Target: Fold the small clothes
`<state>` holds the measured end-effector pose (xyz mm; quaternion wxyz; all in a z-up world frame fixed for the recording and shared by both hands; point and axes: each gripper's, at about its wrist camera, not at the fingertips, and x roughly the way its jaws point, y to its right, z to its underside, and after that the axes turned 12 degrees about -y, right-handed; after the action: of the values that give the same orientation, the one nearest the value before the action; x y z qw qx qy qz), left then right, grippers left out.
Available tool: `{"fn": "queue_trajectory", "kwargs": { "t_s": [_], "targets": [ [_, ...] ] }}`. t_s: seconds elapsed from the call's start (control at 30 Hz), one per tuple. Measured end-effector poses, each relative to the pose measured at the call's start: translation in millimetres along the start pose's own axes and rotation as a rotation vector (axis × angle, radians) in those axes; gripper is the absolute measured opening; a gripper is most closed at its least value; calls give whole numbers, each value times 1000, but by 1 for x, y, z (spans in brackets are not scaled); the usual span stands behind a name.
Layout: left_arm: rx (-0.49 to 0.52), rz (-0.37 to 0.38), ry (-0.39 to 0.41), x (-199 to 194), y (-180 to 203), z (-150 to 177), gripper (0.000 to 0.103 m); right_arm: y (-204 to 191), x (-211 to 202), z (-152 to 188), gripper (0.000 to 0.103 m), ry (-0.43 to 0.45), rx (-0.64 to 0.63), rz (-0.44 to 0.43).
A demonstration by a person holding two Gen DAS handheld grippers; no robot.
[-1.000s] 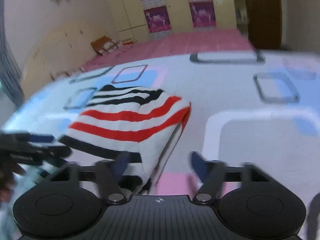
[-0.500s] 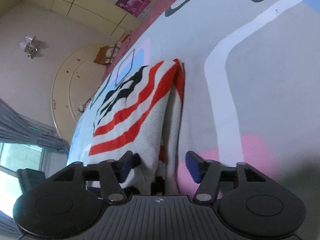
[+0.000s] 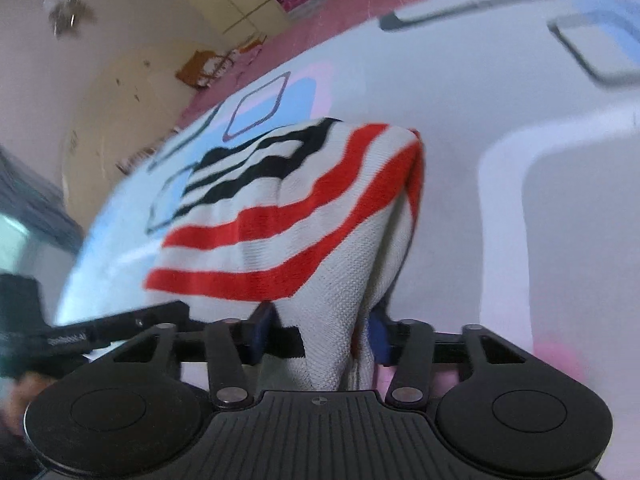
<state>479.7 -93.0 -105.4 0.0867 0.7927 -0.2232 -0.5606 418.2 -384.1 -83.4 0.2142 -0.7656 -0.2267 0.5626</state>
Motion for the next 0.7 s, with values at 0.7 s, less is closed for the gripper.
{"fn": "queue_trajectory", "kwargs": {
  "t_s": [0.7],
  "targets": [
    [247, -146, 123, -49, 58, 23, 53, -143, -3, 39, 31, 162, -150, 202]
  ]
}}
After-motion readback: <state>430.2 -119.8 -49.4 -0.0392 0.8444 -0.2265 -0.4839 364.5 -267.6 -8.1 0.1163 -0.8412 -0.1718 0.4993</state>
